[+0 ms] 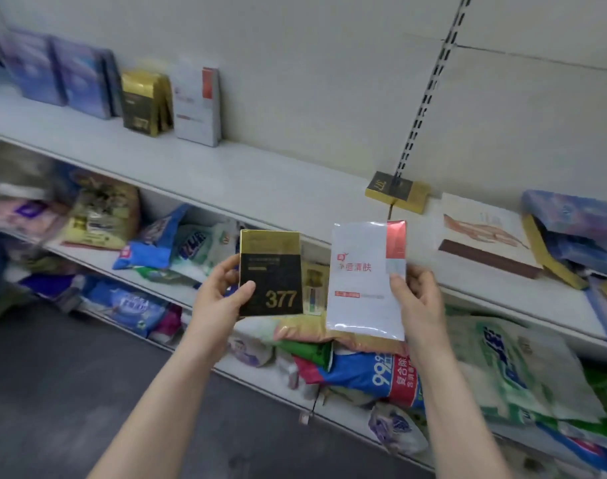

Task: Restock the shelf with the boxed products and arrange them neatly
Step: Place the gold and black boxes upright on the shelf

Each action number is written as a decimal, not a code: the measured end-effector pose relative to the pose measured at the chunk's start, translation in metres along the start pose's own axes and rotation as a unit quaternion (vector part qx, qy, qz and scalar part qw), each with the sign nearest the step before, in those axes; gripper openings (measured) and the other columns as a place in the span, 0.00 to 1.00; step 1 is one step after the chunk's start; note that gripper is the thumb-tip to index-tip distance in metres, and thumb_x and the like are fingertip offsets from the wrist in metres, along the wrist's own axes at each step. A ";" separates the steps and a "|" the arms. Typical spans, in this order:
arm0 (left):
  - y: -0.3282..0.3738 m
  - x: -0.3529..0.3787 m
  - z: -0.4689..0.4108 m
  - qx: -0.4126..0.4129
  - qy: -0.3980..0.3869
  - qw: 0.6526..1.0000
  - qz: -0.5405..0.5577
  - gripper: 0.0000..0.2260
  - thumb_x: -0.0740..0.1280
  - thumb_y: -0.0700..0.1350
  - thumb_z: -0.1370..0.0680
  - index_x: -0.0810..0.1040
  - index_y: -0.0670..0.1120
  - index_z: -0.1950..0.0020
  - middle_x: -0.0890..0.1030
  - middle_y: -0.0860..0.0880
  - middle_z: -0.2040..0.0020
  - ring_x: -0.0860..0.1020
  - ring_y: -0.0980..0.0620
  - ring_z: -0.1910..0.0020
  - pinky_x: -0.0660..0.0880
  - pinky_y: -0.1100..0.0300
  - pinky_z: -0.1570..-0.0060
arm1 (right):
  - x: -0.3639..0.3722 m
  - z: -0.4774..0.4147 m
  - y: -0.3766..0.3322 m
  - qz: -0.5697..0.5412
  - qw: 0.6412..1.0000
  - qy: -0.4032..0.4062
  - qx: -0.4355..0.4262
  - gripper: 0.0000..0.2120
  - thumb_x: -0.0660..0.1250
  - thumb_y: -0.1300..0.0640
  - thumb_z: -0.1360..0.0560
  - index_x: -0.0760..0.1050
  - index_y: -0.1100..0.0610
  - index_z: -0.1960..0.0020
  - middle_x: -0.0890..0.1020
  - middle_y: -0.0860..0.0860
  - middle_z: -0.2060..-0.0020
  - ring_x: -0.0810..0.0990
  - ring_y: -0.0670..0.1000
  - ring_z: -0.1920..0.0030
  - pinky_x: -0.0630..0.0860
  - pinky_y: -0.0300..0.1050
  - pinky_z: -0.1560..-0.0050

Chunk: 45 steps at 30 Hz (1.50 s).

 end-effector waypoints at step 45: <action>0.181 -0.335 -0.304 0.085 0.058 0.995 0.003 0.19 0.64 0.36 0.22 0.71 0.52 0.33 0.79 0.45 0.42 0.82 0.49 0.50 0.79 0.63 0.63 | 0.475 -0.260 -0.099 0.201 0.969 0.048 -0.133 0.17 0.67 0.56 0.23 0.70 0.56 0.35 0.79 0.49 0.55 0.79 0.52 0.55 0.71 0.42 0.54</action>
Point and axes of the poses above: each hand's wrist, its own z-axis away from the middle knuckle, its own x-axis out of the palm, y = z × x, the point moved 10 cm from there along -z, towards the middle knuckle
